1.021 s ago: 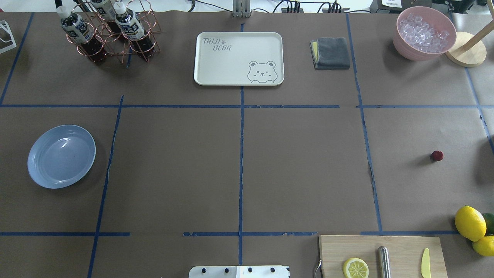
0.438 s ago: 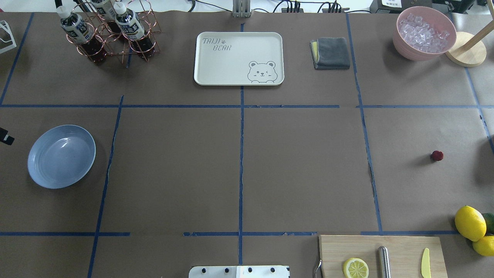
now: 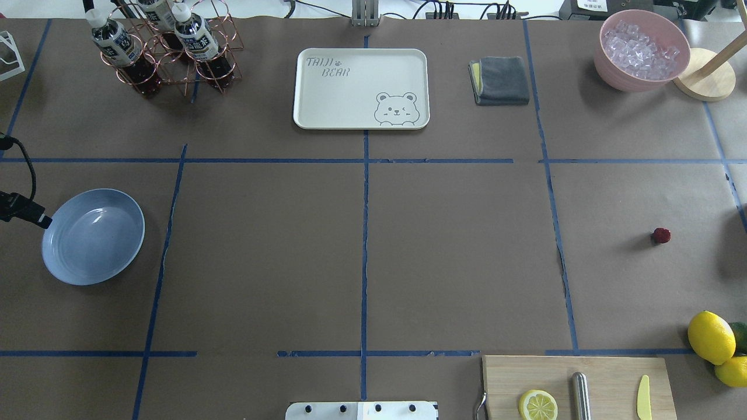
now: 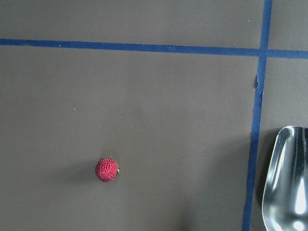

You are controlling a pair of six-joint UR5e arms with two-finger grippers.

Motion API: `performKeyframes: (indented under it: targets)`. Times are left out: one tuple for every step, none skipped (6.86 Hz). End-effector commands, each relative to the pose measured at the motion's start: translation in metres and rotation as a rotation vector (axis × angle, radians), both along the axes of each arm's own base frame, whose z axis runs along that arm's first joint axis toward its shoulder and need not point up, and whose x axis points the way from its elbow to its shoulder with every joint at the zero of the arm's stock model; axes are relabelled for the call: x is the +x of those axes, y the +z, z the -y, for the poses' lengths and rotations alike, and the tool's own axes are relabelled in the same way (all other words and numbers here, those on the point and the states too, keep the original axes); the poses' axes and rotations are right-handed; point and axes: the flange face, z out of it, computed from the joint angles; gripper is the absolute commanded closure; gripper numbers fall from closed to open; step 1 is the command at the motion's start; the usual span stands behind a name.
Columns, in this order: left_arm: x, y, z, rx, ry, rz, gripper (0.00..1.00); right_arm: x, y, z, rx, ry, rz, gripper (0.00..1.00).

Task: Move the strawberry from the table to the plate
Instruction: 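Reach the left gripper to the light blue plate and grasp its rim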

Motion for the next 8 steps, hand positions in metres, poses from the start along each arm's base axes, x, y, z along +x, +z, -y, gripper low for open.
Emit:
performKeyframes:
  targets:
    - [0.026,0.014,0.004,0.010,0.038,-0.003,0.06,-0.001,0.000,0.000,-0.002,-0.002,0.004,0.00]
    - [0.034,0.014,0.001,0.010,0.055,-0.003,0.12,-0.001,0.000,0.000,-0.003,-0.002,0.003,0.00]
    - [0.037,0.014,0.000,0.010,0.061,-0.003,0.37,-0.002,-0.001,0.000,0.000,-0.004,0.005,0.00]
    - [0.039,0.015,-0.002,0.012,0.067,-0.001,0.94,-0.002,-0.002,0.000,0.000,-0.005,0.013,0.00]
    - [0.044,0.013,-0.004,0.014,0.078,-0.005,1.00,-0.002,-0.003,0.000,0.003,-0.006,0.013,0.00]
    - [0.045,0.008,-0.003,0.019,0.076,-0.011,1.00,-0.002,-0.005,0.000,0.020,-0.014,0.015,0.00]
    - [0.047,-0.016,-0.001,0.050,0.079,-0.043,1.00,-0.003,-0.005,-0.002,0.040,-0.015,0.020,0.00]
    - [0.055,-0.057,-0.001,0.009,0.092,-0.146,1.00,-0.005,-0.007,-0.003,0.048,-0.017,0.022,0.00]
